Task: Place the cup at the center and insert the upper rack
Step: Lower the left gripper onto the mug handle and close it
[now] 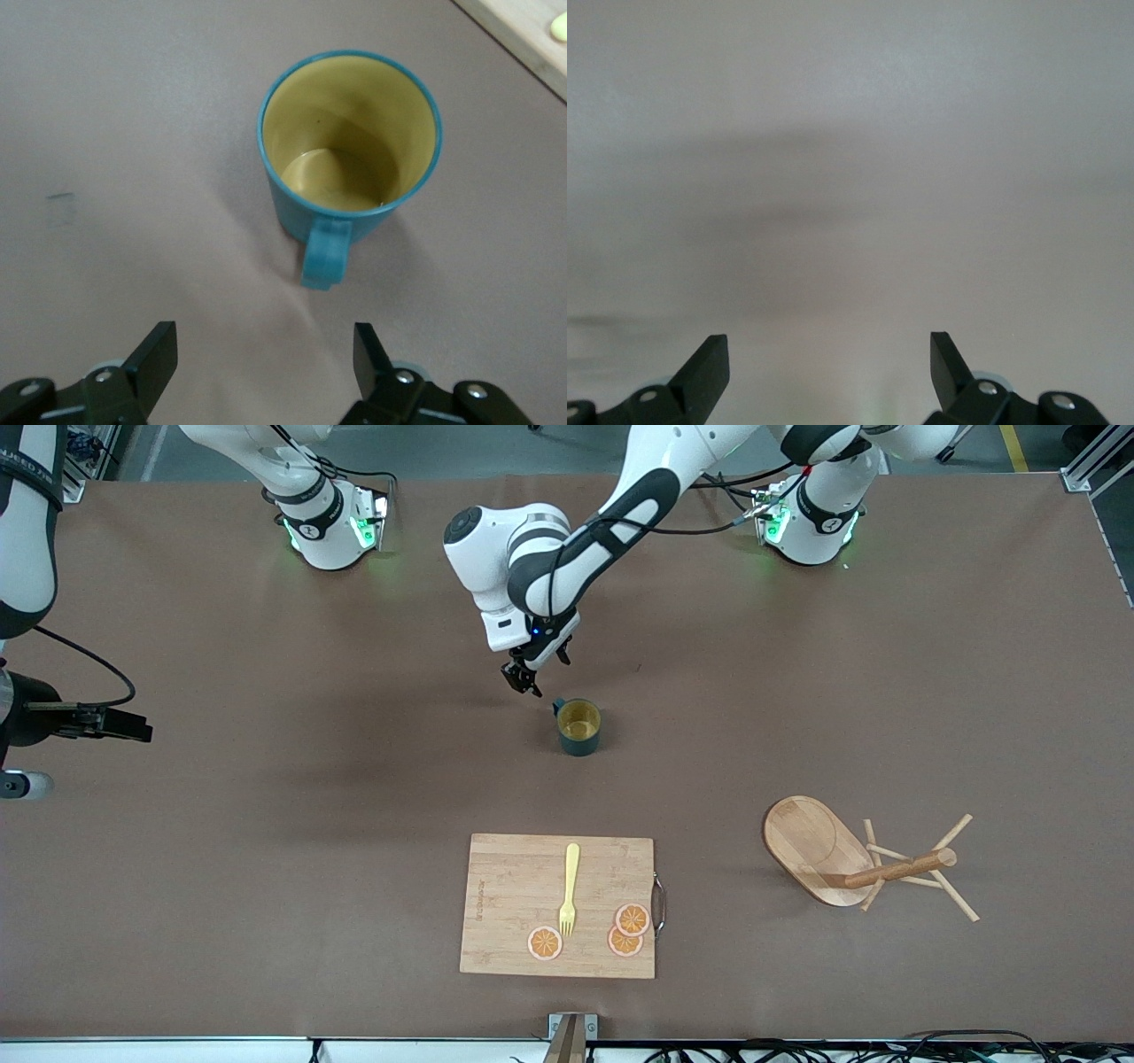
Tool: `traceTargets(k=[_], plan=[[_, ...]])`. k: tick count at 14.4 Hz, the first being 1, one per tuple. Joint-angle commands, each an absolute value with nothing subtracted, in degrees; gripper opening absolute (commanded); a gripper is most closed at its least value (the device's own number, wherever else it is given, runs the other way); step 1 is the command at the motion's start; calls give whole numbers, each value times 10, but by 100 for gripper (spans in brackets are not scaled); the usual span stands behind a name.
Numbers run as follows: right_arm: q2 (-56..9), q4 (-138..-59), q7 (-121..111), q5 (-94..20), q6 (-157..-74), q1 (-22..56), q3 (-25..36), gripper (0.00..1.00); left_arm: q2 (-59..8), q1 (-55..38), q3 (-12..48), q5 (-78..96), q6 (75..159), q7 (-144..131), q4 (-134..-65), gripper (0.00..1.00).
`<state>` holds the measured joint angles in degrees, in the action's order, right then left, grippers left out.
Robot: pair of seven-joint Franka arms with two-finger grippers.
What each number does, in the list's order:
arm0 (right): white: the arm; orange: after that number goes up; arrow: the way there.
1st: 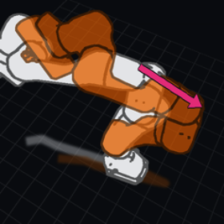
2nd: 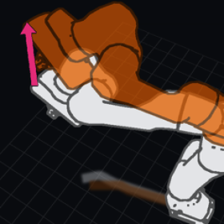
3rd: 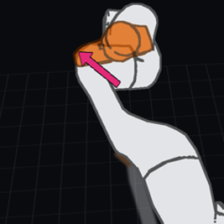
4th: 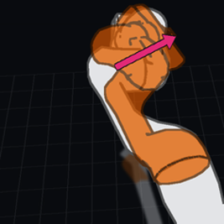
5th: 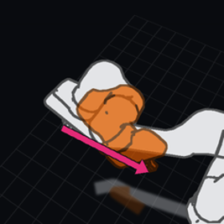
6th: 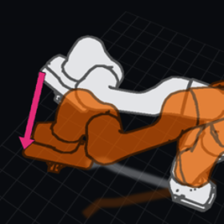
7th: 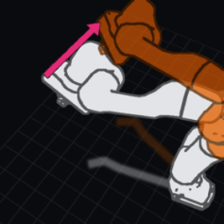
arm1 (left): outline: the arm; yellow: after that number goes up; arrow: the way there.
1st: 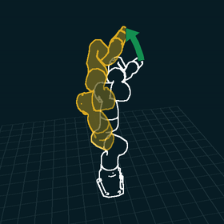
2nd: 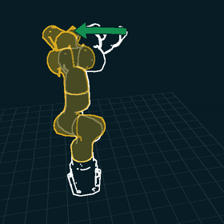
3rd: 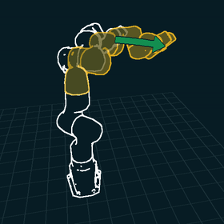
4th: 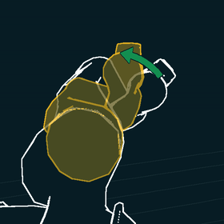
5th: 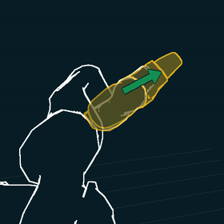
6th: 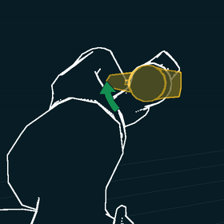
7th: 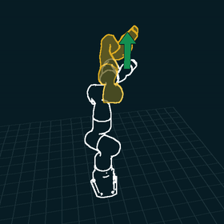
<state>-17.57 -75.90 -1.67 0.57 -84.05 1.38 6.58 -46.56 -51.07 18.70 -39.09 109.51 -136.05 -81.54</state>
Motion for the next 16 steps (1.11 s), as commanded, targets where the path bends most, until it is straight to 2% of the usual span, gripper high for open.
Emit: traceTargets(k=[1,5,10,13,16], plan=[[-170,-745,-20,11,-835,-3,54,100,-494,-557,143,-416,1098,-1387,-787,79],[-169,-737,-25,11,-825,-6,54,100,-509,-604,81,-416,1098,-1385,-766,70],[-164,-721,-21,-25,-775,-10,53,100,-518,-610,76,-458,1098,-1383,-760,67],[-121,-742,-25,-20,-777,-10,53,100,-525,-611,76,-460,1098,-1383,-760,56],[-72,-798,-25,-20,-796,-13,53,100,-526,-611,69,-463,1098,-1383,-761,54]])
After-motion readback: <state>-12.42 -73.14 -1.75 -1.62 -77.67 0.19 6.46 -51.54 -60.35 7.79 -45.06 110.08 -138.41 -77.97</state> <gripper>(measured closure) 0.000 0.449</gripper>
